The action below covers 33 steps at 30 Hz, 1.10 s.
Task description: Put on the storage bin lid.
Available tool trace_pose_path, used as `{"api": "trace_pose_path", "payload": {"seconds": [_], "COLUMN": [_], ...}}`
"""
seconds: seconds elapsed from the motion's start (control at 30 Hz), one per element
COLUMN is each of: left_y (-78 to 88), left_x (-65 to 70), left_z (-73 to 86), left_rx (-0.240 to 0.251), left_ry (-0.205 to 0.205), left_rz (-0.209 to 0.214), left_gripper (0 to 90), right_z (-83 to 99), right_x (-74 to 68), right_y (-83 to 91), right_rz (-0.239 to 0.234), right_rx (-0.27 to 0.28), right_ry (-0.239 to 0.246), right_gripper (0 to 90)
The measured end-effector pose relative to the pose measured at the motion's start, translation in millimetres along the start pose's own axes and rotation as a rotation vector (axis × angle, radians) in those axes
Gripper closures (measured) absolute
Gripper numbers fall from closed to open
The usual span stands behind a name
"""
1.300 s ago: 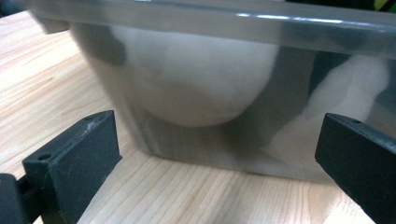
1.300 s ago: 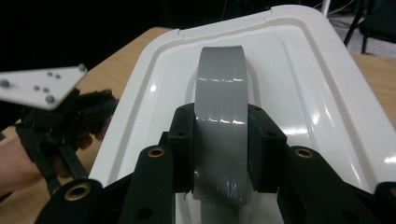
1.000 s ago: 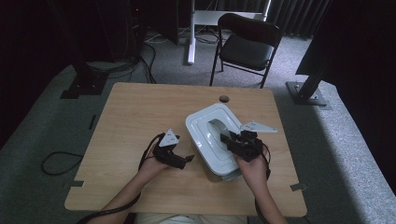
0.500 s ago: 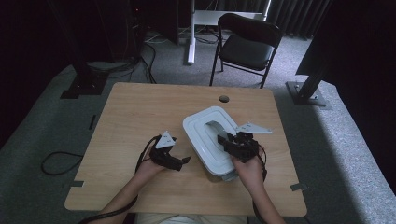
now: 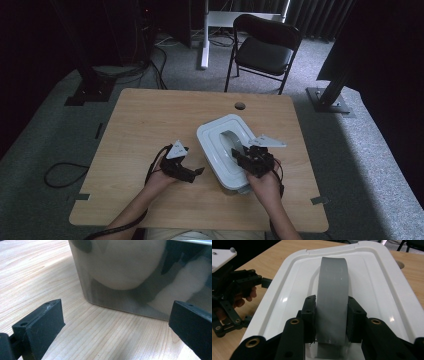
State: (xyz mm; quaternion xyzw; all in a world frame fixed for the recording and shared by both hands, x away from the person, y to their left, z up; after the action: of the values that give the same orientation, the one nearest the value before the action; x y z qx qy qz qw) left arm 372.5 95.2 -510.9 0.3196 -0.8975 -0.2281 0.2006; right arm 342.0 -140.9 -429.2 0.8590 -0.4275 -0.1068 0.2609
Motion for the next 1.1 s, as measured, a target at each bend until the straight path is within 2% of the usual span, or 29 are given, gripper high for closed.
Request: {"api": "trace_pose_path", "payload": {"seconds": [0.03, 0.1, 0.13, 0.2, 0.4, 0.53, 0.73, 0.9, 1.03, 1.1], "left_y": [-0.5, -1.1, -0.8, -0.6, 0.5, 1.2, 1.6, 1.0, 1.3, 1.5], "left_x": [-0.1, 0.2, 0.5, 0.6, -2.1, -3.2, -3.3, -3.9, -4.1, -4.3], "left_z": [-0.3, -1.0, -1.4, -2.0, -2.0, -2.6, -3.9, -3.8, -4.6, -5.2], "left_rx": [0.0, 0.004, 0.005, 0.01, 0.007, 0.012, 0.014, 0.013, 0.015, 0.016], "left_ry": [0.001, 0.004, 0.004, 0.007, 0.008, 0.01, 0.012, 0.014, 0.015, 0.015], "left_rz": [0.0, 0.004, 0.005, 0.003, -0.007, -0.011, -0.011, -0.013, -0.015, -0.017], "left_gripper": [0.5, 0.5, 0.5, 0.5, 0.5, 0.5, 0.5, 0.5, 0.5, 0.5], "right_z": [-0.5, -1.4, -2.2, -2.2, -5.0, -8.0, -11.3, -16.0, -20.7, -22.6], "right_x": [0.3, -1.9, -2.2, 1.2, 4.5, 4.7, 3.3, 4.6, 10.2, 15.7], "right_y": [-0.6, -2.4, -2.9, -3.0, -0.3, 1.7, 5.6, 19.5, 34.2, 39.5], "right_rz": [-0.001, 0.038, 0.043, 0.016, -0.008, -0.027, -0.03, -0.023, -0.007, 0.023], "right_rx": [-0.005, -0.018, -0.025, -0.017, -0.017, -0.026, -0.021, 0.026, 0.085, 0.094], "right_ry": [0.005, 0.034, 0.045, 0.02, -0.007, -0.001, 0.012, 0.016, 0.023, 0.014], "right_gripper": [65.7, 65.0, 64.9, 64.9, 63.2, 53.9, 49.2, 44.9, 36.7, 30.5]}}
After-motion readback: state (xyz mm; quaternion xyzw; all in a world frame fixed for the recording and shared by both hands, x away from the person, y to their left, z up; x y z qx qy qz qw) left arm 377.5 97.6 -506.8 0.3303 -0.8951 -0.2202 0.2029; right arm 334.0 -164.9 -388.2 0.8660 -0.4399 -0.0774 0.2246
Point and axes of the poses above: each handheld gripper's, and its own axes: y roughly backward along the jaws, z roughly out of its underside, x roughly to its right, the point moved 4 cm from there along -y, roughly forward along the jaws, and after that the axes turned 12 degrees about y, right-handed, at the moved point
